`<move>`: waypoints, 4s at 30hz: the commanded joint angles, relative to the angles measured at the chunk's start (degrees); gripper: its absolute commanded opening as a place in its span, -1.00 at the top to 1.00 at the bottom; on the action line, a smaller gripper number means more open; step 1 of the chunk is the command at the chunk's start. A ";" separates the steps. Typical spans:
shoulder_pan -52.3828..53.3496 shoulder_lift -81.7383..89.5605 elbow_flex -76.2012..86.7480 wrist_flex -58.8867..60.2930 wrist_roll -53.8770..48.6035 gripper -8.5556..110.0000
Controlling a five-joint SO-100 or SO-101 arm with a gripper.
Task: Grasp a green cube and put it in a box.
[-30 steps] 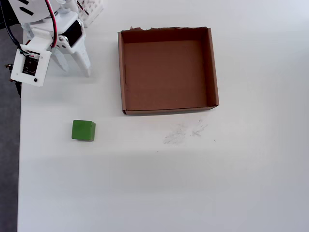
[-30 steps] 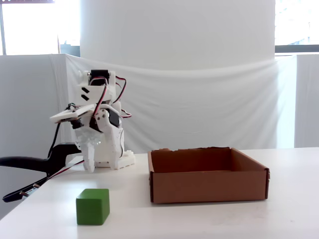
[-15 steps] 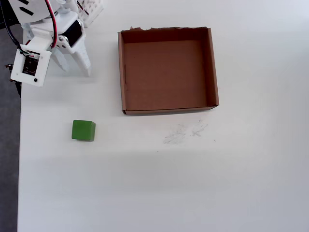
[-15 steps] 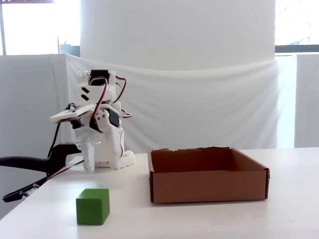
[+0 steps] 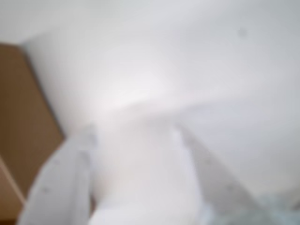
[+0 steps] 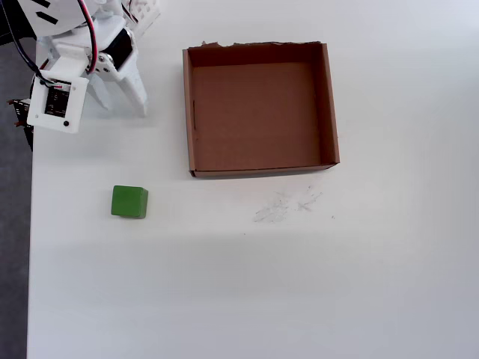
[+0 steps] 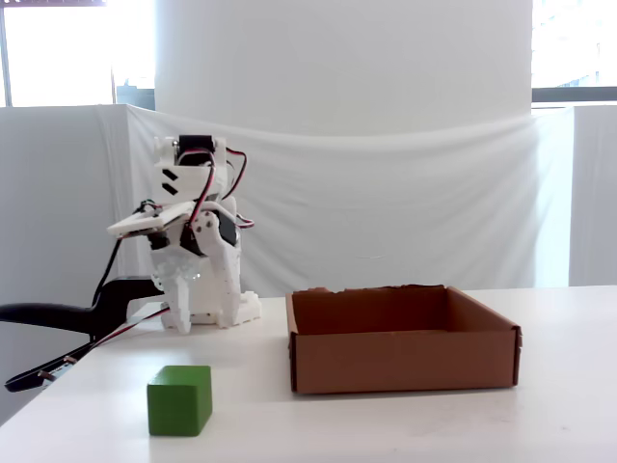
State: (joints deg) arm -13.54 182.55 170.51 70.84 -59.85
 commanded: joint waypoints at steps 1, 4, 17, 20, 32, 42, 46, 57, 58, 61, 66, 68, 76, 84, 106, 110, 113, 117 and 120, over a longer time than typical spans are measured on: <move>0.44 -0.26 -0.18 -0.18 1.23 0.48; 1.67 -2.72 -0.44 -2.81 1.23 0.34; 3.78 -43.33 -29.00 -23.12 0.35 0.39; 3.52 -50.80 -32.87 -26.72 -0.70 0.37; 5.80 -71.28 -47.99 -28.13 -16.26 0.33; 5.98 -80.86 -55.11 -28.83 -18.63 0.34; 5.98 -83.41 -55.99 -29.53 -18.63 0.34; 3.87 -91.93 -59.77 -30.94 -17.93 0.38; 3.69 -92.20 -59.85 -31.03 -17.93 0.38; 3.25 -94.39 -61.00 -31.64 -17.84 0.39; 3.08 -96.24 -62.31 -31.73 -17.84 0.44; 2.99 -96.86 -62.67 -31.90 -17.84 0.44; 2.72 -97.56 -62.67 -33.05 -17.84 0.53; 2.55 -97.65 -62.67 -33.49 -16.79 0.58; -0.26 -91.85 -74.97 -15.82 -14.15 0.65; -4.57 -87.98 -75.85 -12.04 -10.55 0.65; -8.53 -85.61 -76.82 -8.88 -7.65 0.65; -14.59 -83.14 -76.99 -6.06 -2.72 0.64; -20.13 -81.30 -74.71 -6.33 1.93 0.64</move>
State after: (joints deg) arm -29.97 96.77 96.33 64.34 -61.08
